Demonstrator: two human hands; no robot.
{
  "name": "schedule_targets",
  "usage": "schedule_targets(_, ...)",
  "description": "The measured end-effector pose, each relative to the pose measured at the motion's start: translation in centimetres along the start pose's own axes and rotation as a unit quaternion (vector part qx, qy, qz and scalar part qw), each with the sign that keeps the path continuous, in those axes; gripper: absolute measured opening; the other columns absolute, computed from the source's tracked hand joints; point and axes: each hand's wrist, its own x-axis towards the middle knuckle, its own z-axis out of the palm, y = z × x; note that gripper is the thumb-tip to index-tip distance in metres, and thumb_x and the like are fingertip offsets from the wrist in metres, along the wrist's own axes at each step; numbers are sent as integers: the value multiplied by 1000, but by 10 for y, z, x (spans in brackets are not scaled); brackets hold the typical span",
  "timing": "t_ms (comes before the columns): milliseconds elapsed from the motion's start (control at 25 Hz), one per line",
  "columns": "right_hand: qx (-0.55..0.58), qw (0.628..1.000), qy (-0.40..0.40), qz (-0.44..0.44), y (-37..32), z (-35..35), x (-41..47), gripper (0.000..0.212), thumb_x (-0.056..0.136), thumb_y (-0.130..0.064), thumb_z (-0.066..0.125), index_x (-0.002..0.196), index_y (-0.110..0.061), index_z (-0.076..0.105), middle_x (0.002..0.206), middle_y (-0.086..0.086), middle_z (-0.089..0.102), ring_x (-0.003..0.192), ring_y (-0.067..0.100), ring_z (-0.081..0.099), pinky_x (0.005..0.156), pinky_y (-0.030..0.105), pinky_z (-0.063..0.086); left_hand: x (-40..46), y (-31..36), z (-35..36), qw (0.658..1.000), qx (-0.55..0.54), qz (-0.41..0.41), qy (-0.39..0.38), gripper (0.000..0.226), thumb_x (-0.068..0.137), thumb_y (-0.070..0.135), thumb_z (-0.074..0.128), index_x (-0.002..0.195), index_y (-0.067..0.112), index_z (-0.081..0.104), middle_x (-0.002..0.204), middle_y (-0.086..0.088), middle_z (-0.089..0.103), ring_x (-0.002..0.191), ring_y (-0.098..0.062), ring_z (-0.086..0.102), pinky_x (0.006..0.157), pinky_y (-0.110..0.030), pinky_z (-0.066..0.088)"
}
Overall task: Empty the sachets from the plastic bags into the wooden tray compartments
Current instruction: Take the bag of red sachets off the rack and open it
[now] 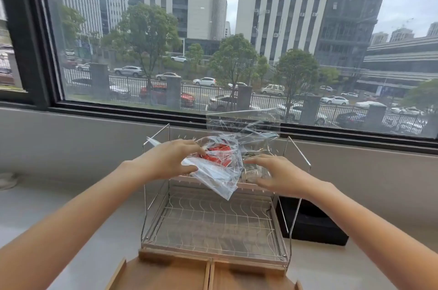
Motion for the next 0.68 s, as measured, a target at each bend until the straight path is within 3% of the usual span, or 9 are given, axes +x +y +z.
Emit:
schedule_targets(200,38,998,-53,-5,-1,34,11,69,84,-24,60,142,-30,25,155,-6,18,142,14,16,116,35,18,2,-19,30,994,106,5,-36,50,85,40,52,132,31,38,143,8,38,133,-11,30,111,-33,18)
schedule_targets(280,24,999,-43,-18,-2,48,18,73,83,-24,61,143,-30,21,156,-6,13,144,12,6,117,36,11,3,-25,42,988,148,-7,-38,55,85,41,50,136,35,29,148,12,28,138,-10,18,114,-41,4)
schedule_targets(360,20,999,0,-28,-6,59,26,64,86,-22,56,142,-27,26,154,-5,20,144,12,8,116,32,10,5,-30,51,991,136,-20,6,54,87,36,48,137,34,27,148,10,29,139,-11,16,114,-45,-2)
schedule_targets(440,48,997,59,-15,-9,66,32,51,88,-11,48,137,-25,39,148,-5,36,141,12,19,115,31,16,7,-38,57,992,97,-36,70,46,89,25,49,133,29,38,141,6,42,136,-14,28,113,-47,1)
schedule_targets(520,57,993,102,5,-8,65,37,50,86,-2,45,130,-26,48,138,-7,49,134,11,34,109,34,33,10,-49,59,985,101,-34,136,38,85,11,53,122,23,53,128,3,57,125,-17,45,112,-50,11)
schedule_targets(680,52,990,127,28,-2,60,44,49,85,1,42,125,-25,53,128,-4,59,117,16,54,91,34,48,18,-62,60,972,127,-55,191,32,76,-2,59,102,16,64,104,-3,70,103,-23,62,97,-46,35)
